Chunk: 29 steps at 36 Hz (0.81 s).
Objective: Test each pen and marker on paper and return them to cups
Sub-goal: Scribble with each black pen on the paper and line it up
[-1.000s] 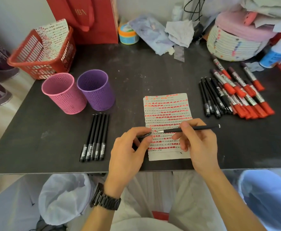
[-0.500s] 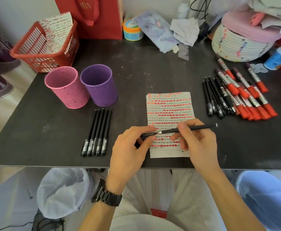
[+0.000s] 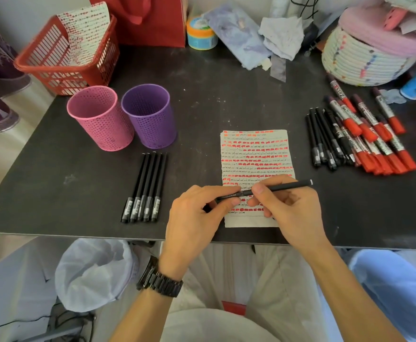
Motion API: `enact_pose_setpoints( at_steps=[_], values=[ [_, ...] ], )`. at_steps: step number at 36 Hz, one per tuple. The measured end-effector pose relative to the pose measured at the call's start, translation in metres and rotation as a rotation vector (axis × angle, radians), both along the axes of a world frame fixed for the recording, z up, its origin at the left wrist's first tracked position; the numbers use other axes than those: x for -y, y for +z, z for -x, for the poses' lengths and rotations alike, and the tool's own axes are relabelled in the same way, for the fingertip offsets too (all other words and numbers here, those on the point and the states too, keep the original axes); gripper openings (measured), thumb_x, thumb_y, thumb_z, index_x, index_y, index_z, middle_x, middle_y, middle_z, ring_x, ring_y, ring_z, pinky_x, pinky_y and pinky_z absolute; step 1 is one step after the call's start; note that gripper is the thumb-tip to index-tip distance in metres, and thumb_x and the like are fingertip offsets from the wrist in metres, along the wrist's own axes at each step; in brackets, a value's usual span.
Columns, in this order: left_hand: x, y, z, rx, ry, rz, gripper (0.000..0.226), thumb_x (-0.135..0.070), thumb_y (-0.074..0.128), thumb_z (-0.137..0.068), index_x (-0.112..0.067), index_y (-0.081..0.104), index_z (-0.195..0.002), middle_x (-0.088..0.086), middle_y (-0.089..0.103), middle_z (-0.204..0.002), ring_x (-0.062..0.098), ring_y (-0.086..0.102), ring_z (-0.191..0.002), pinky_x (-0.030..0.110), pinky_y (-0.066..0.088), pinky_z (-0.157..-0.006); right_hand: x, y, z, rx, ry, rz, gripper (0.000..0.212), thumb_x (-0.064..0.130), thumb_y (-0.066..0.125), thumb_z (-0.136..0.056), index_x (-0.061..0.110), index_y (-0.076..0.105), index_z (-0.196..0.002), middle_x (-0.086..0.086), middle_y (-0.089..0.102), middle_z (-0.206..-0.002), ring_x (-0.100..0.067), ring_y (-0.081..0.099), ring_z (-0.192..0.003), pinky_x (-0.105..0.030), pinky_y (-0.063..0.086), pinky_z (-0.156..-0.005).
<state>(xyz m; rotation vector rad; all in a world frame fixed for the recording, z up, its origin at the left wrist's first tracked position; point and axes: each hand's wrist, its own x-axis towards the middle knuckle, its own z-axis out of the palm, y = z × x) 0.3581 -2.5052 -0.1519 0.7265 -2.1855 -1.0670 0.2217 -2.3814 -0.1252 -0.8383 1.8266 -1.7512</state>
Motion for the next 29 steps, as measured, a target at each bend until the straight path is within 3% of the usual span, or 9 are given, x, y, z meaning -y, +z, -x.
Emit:
enact_pose_setpoints(
  at_steps=[3, 8, 14, 17, 19, 23, 25, 27, 29],
  values=[
    [0.002, -0.001, -0.001, 0.010, 0.004, -0.040, 0.031, -0.052, 0.076, -0.082, -0.058, 0.065, -0.111, -0.027, 0.064, -0.096, 0.013, 0.064, -0.082, 0.025, 0.054, -0.070, 0.000, 0.001, 0.000, -0.002, 0.018, 0.004, 0.009, 0.031, 0.071, -0.085, 0.025, 0.075, -0.088, 0.009, 0.077, -0.075, 0.000, 0.068, -0.062, -0.012, 0.050, -0.054],
    [0.003, 0.002, 0.000, 0.000, 0.015, -0.100, 0.026, -0.058, 0.070, -0.074, -0.062, 0.069, -0.100, -0.014, 0.060, -0.084, 0.011, 0.062, -0.083, 0.017, 0.051, -0.069, 0.000, 0.001, 0.001, -0.020, 0.040, 0.007, 0.005, 0.031, 0.072, -0.086, 0.030, 0.077, -0.087, 0.007, 0.078, -0.077, -0.003, 0.069, -0.061, -0.014, 0.052, -0.056],
    [0.002, 0.001, -0.002, 0.044, 0.026, -0.097, 0.033, -0.048, 0.081, -0.077, -0.063, 0.068, -0.103, -0.015, 0.057, -0.079, 0.011, 0.061, -0.083, 0.016, 0.050, -0.069, 0.000, -0.001, 0.001, -0.060, 0.061, -0.024, 0.006, 0.033, 0.072, -0.086, 0.034, 0.078, -0.088, 0.005, 0.077, -0.076, -0.005, 0.065, -0.057, -0.015, 0.052, -0.058],
    [0.000, 0.006, -0.003, 0.057, 0.022, -0.092, 0.029, -0.060, 0.072, -0.078, -0.066, 0.065, -0.106, -0.017, 0.060, -0.085, 0.010, 0.061, -0.086, 0.018, 0.051, -0.070, 0.000, 0.000, 0.000, -0.086, 0.044, -0.030, 0.006, 0.036, 0.071, -0.087, 0.035, 0.076, -0.090, 0.005, 0.077, -0.077, -0.004, 0.067, -0.060, -0.014, 0.052, -0.058],
    [-0.002, 0.011, -0.004, 0.042, 0.011, -0.070, 0.027, -0.058, 0.067, -0.082, -0.060, 0.068, -0.109, -0.028, 0.065, -0.092, 0.011, 0.061, -0.090, 0.020, 0.052, -0.073, -0.001, 0.000, -0.003, -0.117, 0.028, -0.028, 0.007, 0.043, 0.073, -0.087, 0.038, 0.075, -0.091, 0.007, 0.078, -0.081, -0.004, 0.071, -0.069, -0.015, 0.054, -0.061],
    [-0.001, 0.020, -0.014, -0.090, 0.075, -0.078, 0.021, -0.033, 0.075, -0.087, -0.041, 0.076, -0.106, -0.027, 0.070, -0.106, 0.011, 0.064, -0.099, 0.025, 0.053, -0.080, -0.002, -0.004, -0.008, -0.231, -0.023, -0.070, 0.018, 0.052, 0.073, -0.077, 0.043, 0.071, -0.093, 0.010, 0.076, -0.085, -0.016, 0.071, -0.074, -0.030, 0.056, -0.064],
    [0.001, 0.029, -0.024, -0.183, 0.150, -0.095, 0.019, -0.033, 0.075, -0.087, -0.039, 0.077, -0.104, -0.017, 0.069, -0.108, 0.013, 0.065, -0.101, 0.018, 0.049, -0.079, -0.003, -0.009, -0.008, -0.337, -0.032, -0.093, 0.017, 0.052, 0.076, -0.083, 0.040, 0.068, -0.092, 0.013, 0.073, -0.087, -0.014, 0.066, -0.075, -0.022, 0.050, -0.064],
    [0.005, 0.038, -0.038, -0.255, 0.250, -0.093, 0.018, -0.037, 0.073, -0.086, -0.039, 0.078, -0.102, -0.009, 0.066, -0.104, 0.013, 0.064, -0.092, 0.012, 0.045, -0.075, -0.004, -0.013, -0.009, -0.475, -0.044, -0.155, 0.016, 0.052, 0.069, -0.084, 0.039, 0.066, -0.094, 0.019, 0.069, -0.095, -0.006, 0.063, -0.087, -0.009, 0.043, -0.074],
    [0.013, 0.045, -0.056, -0.274, 0.350, -0.068, 0.017, -0.042, 0.071, -0.086, -0.042, 0.077, -0.102, -0.008, 0.065, -0.100, 0.014, 0.064, -0.089, 0.010, 0.045, -0.074, -0.003, -0.017, -0.009, -0.638, -0.052, -0.238, 0.029, 0.055, 0.059, -0.085, 0.033, 0.068, -0.102, 0.023, 0.067, -0.103, -0.004, 0.058, -0.101, -0.013, 0.039, -0.090]
  ],
)
